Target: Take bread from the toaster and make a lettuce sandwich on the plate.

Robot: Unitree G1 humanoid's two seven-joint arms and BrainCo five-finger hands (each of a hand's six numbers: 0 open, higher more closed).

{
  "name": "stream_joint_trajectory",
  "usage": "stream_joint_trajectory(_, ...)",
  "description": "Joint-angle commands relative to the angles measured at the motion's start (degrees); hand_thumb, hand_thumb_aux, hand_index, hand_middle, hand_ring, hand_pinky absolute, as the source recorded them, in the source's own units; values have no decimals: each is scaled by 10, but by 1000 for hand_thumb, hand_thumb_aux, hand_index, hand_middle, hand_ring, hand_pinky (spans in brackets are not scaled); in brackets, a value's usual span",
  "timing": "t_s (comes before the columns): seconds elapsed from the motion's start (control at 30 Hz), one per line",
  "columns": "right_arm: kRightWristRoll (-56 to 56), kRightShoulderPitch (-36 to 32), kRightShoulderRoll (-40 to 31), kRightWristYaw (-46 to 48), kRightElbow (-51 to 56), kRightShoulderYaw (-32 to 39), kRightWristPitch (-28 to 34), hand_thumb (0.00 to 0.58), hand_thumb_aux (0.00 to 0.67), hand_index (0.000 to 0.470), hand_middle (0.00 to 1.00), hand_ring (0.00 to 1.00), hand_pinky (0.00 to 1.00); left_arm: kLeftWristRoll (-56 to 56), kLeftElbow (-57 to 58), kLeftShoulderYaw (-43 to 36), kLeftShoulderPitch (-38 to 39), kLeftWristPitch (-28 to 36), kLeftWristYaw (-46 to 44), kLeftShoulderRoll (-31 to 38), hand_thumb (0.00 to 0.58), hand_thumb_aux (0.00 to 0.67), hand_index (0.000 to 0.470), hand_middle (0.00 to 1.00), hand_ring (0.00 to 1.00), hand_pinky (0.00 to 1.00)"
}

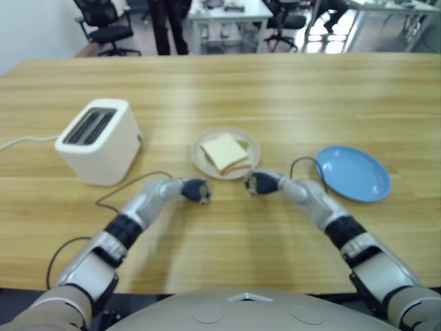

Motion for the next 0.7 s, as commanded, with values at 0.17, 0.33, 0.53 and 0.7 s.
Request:
stream_joint_trajectory(0.17,-61,2,-11,-146,-8,6,-50,0,0,0,0,0,0,27,114,44,-68,28,177,-12,0,0,0,0,0,0)
stream_joint_trajectory(0.33,-11,49,-45,-142,-117,-44,-66,0,0,0,0,0,0,-3,37,87,-35,31,159,18,0,0,0,0,0,0)
stream_joint_trajectory(0.53,116,124,-38,-142,-275,-179,-47,0,0,0,0,0,0,-134,-194,220,41,-3,163,21,0,0,0,0,0,0)
stream_joint_trajectory(0.7,367,153,83,-102,-297,-291,-1,0,0,0,0,0,0,-336,-242,343,62,-36,170,-81,0,0,0,0,0,0)
